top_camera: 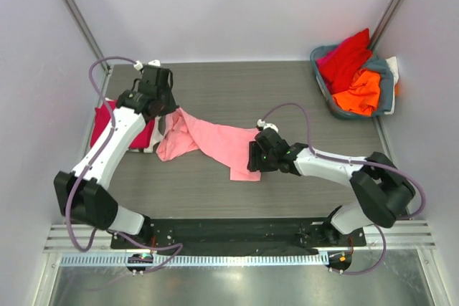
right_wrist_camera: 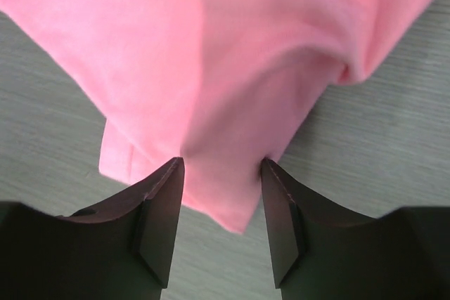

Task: Fold and stack the t-shirts
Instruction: Flatten the tshirt out

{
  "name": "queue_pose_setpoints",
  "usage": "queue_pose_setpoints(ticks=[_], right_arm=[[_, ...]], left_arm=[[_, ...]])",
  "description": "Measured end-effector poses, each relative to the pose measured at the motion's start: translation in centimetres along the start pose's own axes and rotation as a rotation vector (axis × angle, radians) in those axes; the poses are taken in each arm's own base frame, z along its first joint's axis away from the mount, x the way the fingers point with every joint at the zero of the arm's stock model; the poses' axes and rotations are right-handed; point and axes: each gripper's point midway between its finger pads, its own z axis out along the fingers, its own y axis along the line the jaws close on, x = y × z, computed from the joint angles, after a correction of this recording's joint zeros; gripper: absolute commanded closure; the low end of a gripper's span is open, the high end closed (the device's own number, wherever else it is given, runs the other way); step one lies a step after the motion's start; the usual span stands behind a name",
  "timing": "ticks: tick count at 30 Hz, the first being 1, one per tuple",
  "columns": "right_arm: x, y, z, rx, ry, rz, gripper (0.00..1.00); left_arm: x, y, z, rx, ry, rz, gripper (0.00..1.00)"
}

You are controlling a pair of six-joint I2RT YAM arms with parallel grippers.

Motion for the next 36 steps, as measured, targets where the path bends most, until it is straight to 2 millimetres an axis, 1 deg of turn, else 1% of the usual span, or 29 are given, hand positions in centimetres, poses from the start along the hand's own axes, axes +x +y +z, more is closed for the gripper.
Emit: queue_pose_setpoints(ticks=[1, 3, 4, 6, 8, 10, 12, 13, 16, 19, 21, 22, 24, 26, 28, 30, 32, 33, 34, 36], right_arm=[[0.0, 0.0, 0.6, 0.01, 0.011, -0.002, 0.51], [0.0, -0.3, 1.6, 0.049, 0.035, -0.005, 0.63], [-0.1, -0.4, 2.0, 0.065, 0.041, -0.003, 0.77], [-1.0, -0.5, 2.4, 0.098, 0.026, -0.002, 0.81], [-1.4, -0.9, 2.7, 0.137, 0.022, -0.004, 0.87], [-1.8, -1.5, 2.6, 0.181, 0.013, -0.014, 0.92], [-2.7, -2.0, 2.2, 0.224, -0.002, -0.025, 0.96], [-3.5, -2.2, 1.8, 0.25, -0.017, -0.032, 0.99], [-7.0, -2.4, 0.6, 0.302, -0.084, -0.042, 0.99], [-11.7, -2.0, -1.2, 0.324, -0.182, -0.042, 0.99], [-14.9, -1.8, -3.0, 0.327, -0.247, -0.041, 0.99], [-16.0, -1.6, -3.7, 0.323, -0.274, -0.039, 0.99], [-18.7, -1.1, -6.0, 0.314, -0.339, -0.036, 0.99], [-21.1, -0.8, -8.6, 0.303, -0.409, -0.032, 0.99], [-22.7, -0.5, -11.6, 0.287, -0.48, -0.03, 0.99], [-23.5, -0.4, -14.7, 0.271, -0.543, -0.031, 0.99], [-23.9, -0.3, -17.9, 0.25, -0.599, -0.031, 0.98], [-24.0, -0.3, -20.0, 0.235, -0.641, -0.028, 0.99], [-24.0, -0.3, -21.6, 0.221, -0.676, -0.024, 0.99], [-23.3, -0.8, -25.3, 0.193, -0.747, -0.015, 0.98]], left_arm=[[0.4, 0.2, -0.3, 0.012, -0.003, -0.001, 1.0], [0.8, 0.2, -1.2, 0.047, -0.028, -0.009, 1.0], [0.7, 0.2, -1.7, 0.065, -0.044, -0.013, 1.0], [0.3, 0.0, -2.4, 0.093, -0.077, -0.021, 1.0], [-0.3, -0.3, -2.7, 0.112, -0.104, -0.026, 1.0], [-0.7, -0.5, -2.8, 0.121, -0.12, -0.022, 1.0], [-0.7, -0.5, -2.7, 0.12, -0.119, -0.016, 1.0], [-0.7, -0.5, -2.6, 0.118, -0.117, -0.014, 1.0], [-0.6, -0.5, -2.3, 0.112, -0.111, -0.007, 1.0], [-0.7, -0.1, -2.1, 0.091, -0.117, 0.003, 1.0], [-1.2, 0.2, -2.4, 0.07, -0.124, 0.011, 1.0], [-1.6, 0.2, -2.7, 0.062, -0.133, 0.011, 1.0], [-3.0, 0.4, -3.7, 0.043, -0.162, 0.007, 1.0], [-5.1, 0.5, -5.4, 0.026, -0.22, -0.012, 1.0], [-6.7, 0.7, -7.2, 0.026, -0.281, -0.034, 1.0], [-7.6, 1.2, -9.4, 0.035, -0.338, -0.055, 1.0], [-8.2, 1.8, -11.9, 0.056, -0.39, -0.078, 1.0], [-8.6, 2.1, -13.6, 0.076, -0.426, -0.095, 1.0], [-8.8, 2.3, -15.0, 0.093, -0.455, -0.109, 1.0], [-9.2, 2.9, -18.2, 0.135, -0.519, -0.147, 1.0]])
